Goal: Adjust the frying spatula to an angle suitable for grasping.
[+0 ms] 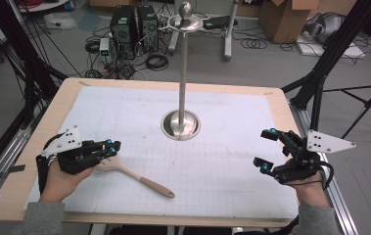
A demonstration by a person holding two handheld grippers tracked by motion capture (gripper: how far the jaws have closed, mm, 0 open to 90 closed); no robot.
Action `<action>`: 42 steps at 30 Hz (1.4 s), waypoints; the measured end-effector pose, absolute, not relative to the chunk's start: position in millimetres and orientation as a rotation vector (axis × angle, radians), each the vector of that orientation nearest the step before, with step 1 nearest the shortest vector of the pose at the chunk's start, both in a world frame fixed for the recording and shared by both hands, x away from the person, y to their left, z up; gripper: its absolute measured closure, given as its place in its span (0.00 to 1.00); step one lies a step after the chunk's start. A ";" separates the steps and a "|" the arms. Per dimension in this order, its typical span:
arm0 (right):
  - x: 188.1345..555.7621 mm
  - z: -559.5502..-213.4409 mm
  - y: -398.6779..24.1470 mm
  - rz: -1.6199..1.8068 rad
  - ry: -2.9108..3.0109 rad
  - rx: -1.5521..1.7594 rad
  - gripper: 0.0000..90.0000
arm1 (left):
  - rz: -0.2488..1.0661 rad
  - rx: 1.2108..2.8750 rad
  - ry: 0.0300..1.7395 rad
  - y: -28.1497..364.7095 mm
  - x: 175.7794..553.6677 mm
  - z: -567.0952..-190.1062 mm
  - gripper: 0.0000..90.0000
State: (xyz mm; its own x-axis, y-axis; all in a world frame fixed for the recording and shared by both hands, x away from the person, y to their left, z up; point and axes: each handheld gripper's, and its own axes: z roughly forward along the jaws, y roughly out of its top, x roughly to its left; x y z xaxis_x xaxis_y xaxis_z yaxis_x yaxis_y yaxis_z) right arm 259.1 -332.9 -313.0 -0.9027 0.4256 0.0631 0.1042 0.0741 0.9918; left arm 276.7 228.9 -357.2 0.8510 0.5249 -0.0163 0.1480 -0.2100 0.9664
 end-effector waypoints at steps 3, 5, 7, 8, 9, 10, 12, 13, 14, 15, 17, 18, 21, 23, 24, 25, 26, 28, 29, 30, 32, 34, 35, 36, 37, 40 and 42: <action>259.7 -314.7 -333.8 1.903 2.112 0.553 0.10 | 0.364 1.784 0.520 228.5 278.4 -361.7 0.99; 260.5 -315.5 -333.9 1.891 2.118 0.548 0.10 | 0.356 1.782 0.521 227.7 279.1 -364.3 0.99; 260.7 -316.2 -333.7 1.891 2.121 0.551 0.10 | 0.355 1.792 0.519 226.4 279.6 -365.5 0.99; 261.0 -316.6 -333.9 1.891 2.120 0.550 0.10 | 0.352 1.793 0.515 225.4 279.8 -366.8 0.99; 261.0 -316.6 -333.9 1.891 2.120 0.550 0.10 | 0.352 1.793 0.515 225.4 279.8 -366.8 0.99; 261.6 -317.4 -334.3 1.887 2.120 0.552 0.10 | 0.350 1.803 0.517 224.0 279.7 -368.7 0.99; 261.1 -317.7 -334.4 1.887 2.122 0.567 0.10 | 0.345 1.807 0.520 223.5 280.3 -371.4 0.99; 261.1 -317.7 -334.4 1.887 2.122 0.567 0.10 | 0.345 1.807 0.520 223.5 280.3 -371.4 0.99; 261.4 -317.7 -334.6 1.886 2.120 0.556 0.10 | 0.339 1.813 0.525 223.5 281.1 -374.2 0.99; 261.1 -317.7 -334.2 1.889 2.122 0.558 0.10 | 0.339 1.813 0.525 223.5 281.1 -374.2 0.99; 261.7 -317.9 -333.7 1.884 2.124 0.556 0.10 | 0.338 1.827 0.531 222.0 281.8 -378.0 0.99; 262.0 -318.0 -333.6 1.881 2.125 0.555 0.10 | 0.338 1.832 0.530 221.6 282.1 -379.2 0.99; 261.3 -318.1 -333.3 1.883 2.131 0.564 0.10 | 0.333 1.841 0.527 221.4 282.3 -381.2 0.99; 261.3 -318.0 -333.5 1.885 2.126 0.560 0.10 | 0.334 1.853 0.527 220.9 282.5 -383.8 0.99; 261.3 -318.0 -333.6 1.884 2.125 0.558 0.10 | 0.338 1.857 0.527 220.7 282.6 -384.7 0.99; 261.3 -318.0 -333.6 1.884 2.125 0.558 0.10 | 0.338 1.857 0.527 220.7 282.6 -384.7 0.99; 261.7 -318.1 -333.6 1.883 2.122 0.557 0.10 | 0.341 1.864 0.537 220.3 282.9 -386.3 0.99; 261.1 -318.2 -333.4 1.882 2.132 0.563 0.10 | 0.340 1.872 0.540 220.4 283.5 -388.6 0.99; 261.1 -318.2 -333.2 1.881 2.132 0.561 0.10 | 0.339 1.880 0.539 220.5 283.9 -389.7 0.99; 260.9 -318.1 -333.1 1.880 2.133 0.563 0.10 | 0.338 1.886 0.545 220.4 284.2 -391.0 0.99; 261.2 -318.3 -332.7 1.879 2.132 0.559 0.10 | 0.331 1.903 0.544 220.0 284.5 -394.2 0.99; 261.3 -318.5 -332.6 1.879 2.133 0.560 0.10 | 0.324 1.922 0.540 219.2 284.5 -396.9 0.99; 261.3 -318.5 -332.7 1.878 2.131 0.561 0.10 | 0.324 1.922 0.540 219.2 284.5 -396.9 0.99; 261.1 -318.7 -333.0 1.877 2.132 0.565 0.10 | 0.318 1.928 0.529 218.5 284.4 -398.8 0.99; 261.1 -318.7 -333.0 1.877 2.132 0.565 0.10 | 0.318 1.928 0.529 218.5 284.4 -398.8 0.99; 261.7 -320.6 -333.6 1.881 2.132 0.570 0.10 | 0.291 1.935 0.507 217.8 283.5 -402.7 0.99; 261.9 -321.9 -333.8 1.881 2.139 0.581 0.10 | 0.285 1.937 0.506 217.5 283.5 -404.1 0.99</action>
